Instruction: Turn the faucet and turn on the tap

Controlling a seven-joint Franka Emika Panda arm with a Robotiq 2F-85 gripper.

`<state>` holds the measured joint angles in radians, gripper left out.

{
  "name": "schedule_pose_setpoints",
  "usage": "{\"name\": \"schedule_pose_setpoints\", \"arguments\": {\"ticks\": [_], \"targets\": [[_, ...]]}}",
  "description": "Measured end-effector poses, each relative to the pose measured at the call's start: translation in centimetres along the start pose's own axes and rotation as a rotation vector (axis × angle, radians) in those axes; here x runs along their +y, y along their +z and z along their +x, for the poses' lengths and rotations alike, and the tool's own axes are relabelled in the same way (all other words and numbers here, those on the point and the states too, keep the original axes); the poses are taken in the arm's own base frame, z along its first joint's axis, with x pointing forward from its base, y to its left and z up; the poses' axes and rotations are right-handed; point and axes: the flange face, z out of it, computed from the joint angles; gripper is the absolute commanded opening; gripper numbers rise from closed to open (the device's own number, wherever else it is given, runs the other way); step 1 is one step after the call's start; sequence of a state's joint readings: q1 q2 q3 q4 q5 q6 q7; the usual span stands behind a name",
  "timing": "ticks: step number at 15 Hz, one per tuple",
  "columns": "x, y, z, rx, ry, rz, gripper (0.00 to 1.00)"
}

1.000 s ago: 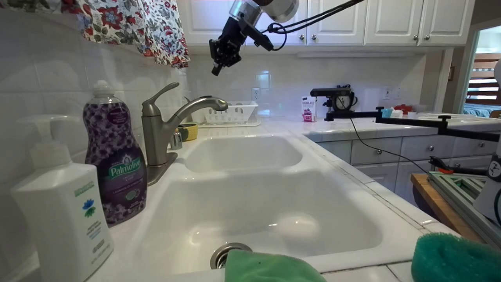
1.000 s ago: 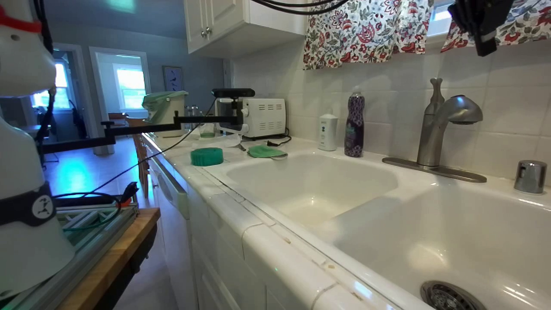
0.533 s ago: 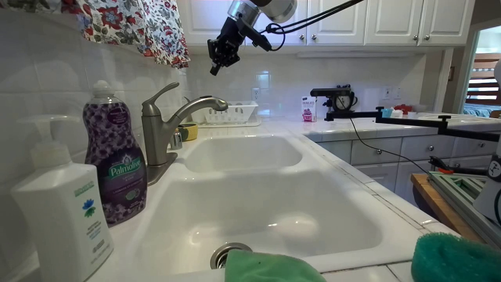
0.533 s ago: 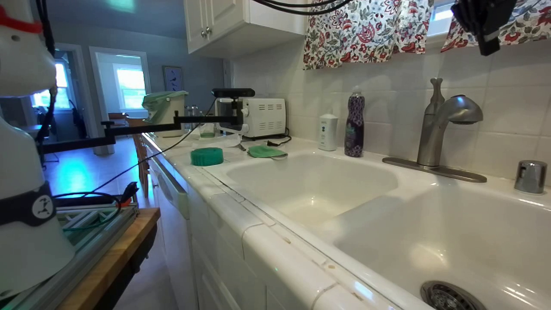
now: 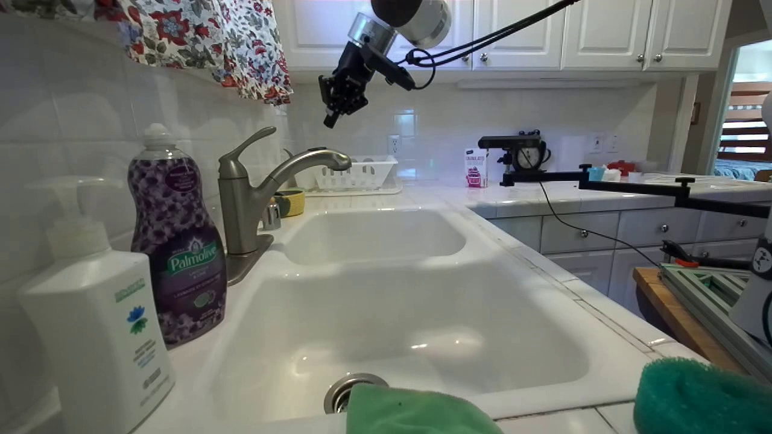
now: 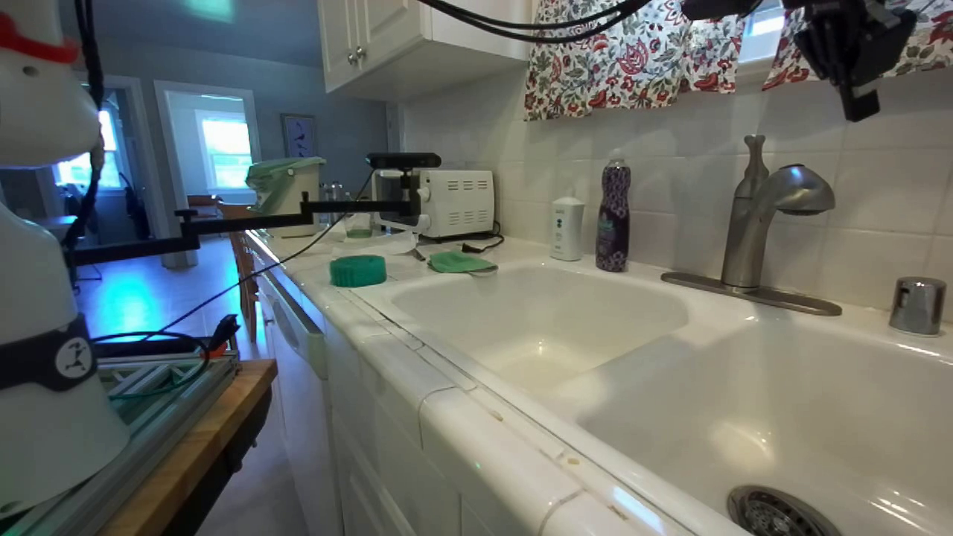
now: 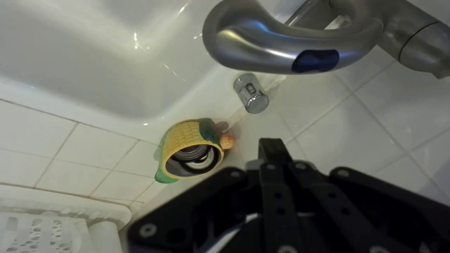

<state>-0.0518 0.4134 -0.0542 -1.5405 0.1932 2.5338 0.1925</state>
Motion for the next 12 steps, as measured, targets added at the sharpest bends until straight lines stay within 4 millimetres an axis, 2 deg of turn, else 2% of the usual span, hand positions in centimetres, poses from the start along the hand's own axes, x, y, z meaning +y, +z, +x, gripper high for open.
{"name": "schedule_pose_setpoints", "arguments": {"ticks": [7,12], "targets": [[-0.2,2.8,0.6,-0.056,0.027,0.019,0.00],[0.1,5.3,0.2,-0.146,0.044,0.014,0.00]]}}
